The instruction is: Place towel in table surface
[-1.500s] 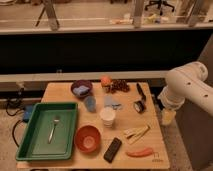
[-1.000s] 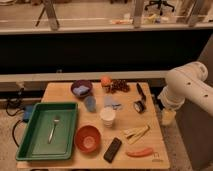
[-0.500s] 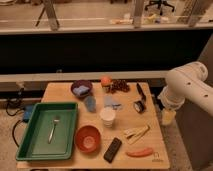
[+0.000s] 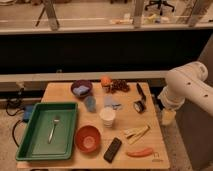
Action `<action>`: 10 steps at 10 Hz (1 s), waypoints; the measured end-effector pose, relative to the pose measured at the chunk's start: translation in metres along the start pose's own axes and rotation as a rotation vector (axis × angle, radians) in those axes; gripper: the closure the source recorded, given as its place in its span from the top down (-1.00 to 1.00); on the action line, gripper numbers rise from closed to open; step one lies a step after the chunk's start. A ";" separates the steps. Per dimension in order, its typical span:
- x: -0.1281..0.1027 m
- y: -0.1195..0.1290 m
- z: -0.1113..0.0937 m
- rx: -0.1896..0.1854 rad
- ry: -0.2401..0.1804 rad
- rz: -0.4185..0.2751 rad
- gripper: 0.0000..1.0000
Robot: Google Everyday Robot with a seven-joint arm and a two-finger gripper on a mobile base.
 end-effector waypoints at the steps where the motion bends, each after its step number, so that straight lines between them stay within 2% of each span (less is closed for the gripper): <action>1: -0.006 -0.004 -0.001 0.006 0.004 -0.019 0.60; 3: -0.034 -0.010 -0.002 0.011 -0.004 -0.066 0.60; 6: -0.042 -0.014 -0.003 0.018 -0.002 -0.082 0.60; 10: -0.075 -0.023 0.001 0.024 -0.020 -0.135 0.60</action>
